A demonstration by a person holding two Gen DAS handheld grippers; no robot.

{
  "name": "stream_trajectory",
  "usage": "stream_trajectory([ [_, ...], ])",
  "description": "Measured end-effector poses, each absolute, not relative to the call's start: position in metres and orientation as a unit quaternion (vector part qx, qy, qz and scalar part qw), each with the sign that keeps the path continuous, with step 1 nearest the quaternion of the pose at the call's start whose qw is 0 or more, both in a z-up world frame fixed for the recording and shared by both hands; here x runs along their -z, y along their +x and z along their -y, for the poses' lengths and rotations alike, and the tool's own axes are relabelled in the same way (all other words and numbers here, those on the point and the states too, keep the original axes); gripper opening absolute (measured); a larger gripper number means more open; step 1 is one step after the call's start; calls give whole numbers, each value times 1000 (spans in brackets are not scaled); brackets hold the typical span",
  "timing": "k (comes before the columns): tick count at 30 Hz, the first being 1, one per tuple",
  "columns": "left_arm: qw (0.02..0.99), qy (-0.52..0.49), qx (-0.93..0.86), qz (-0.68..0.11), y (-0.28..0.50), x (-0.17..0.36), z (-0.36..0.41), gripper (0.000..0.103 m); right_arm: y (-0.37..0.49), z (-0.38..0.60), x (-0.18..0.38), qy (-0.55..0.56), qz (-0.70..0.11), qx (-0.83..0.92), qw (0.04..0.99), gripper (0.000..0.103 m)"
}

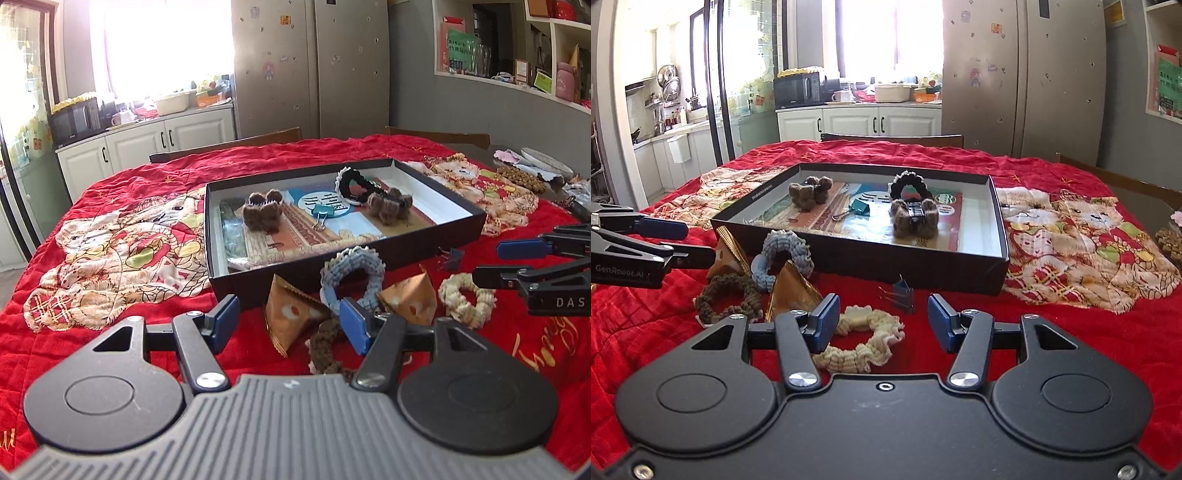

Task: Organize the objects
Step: 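Withdraw both grippers from the box toward the remaining items, then move left gripper to brown crochet scrunchie while right gripper approaches cream crochet scrunchie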

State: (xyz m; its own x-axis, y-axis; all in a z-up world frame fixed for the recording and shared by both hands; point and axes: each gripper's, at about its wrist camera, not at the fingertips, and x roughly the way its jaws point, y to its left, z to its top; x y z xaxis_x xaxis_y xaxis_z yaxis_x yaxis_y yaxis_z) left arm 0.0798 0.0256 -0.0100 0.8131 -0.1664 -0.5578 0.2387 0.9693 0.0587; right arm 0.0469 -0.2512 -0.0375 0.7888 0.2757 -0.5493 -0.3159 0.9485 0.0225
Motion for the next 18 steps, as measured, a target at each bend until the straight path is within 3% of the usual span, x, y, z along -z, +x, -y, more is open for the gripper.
stream_trajectory([
  [18,943,68,112,-306,80,34,-16,73,44,248,57,-30,-300,-155,941,50],
])
